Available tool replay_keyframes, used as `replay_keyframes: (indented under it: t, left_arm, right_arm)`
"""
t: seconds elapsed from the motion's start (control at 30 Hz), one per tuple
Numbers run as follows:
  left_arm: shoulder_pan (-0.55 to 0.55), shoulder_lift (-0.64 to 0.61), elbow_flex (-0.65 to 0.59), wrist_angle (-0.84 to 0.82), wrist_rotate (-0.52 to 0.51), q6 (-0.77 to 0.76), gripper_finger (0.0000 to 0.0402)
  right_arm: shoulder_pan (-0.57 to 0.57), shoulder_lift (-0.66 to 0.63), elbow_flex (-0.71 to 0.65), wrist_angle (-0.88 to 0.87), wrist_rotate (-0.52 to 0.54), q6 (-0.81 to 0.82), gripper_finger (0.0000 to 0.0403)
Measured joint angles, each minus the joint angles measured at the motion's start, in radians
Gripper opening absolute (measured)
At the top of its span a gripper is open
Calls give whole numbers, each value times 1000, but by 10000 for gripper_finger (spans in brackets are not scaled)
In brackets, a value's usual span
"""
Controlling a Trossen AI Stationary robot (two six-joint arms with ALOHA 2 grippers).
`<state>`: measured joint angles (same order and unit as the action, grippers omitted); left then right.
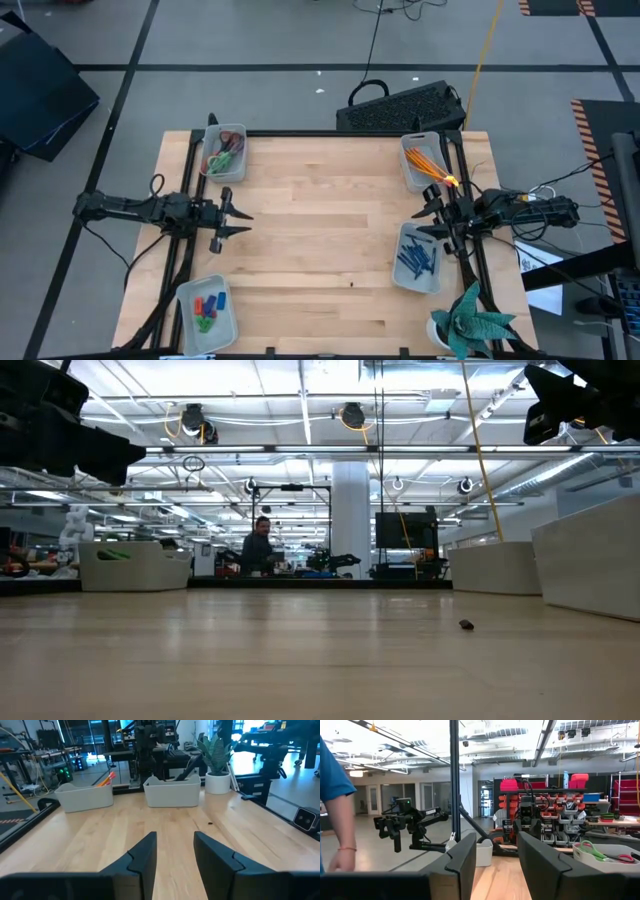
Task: Sort crayons/erasers/pens/pencils in bins
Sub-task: Return to Home Position
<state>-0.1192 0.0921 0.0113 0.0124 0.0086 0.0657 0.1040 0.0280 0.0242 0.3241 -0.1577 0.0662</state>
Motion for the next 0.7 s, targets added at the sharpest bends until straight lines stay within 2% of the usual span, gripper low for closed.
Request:
replay_keyframes:
  t: [0.7]
  left_arm:
    - [0,0,0,0,-1,0,134]
  right_arm:
    - [0,0,0,0,-24,0,135]
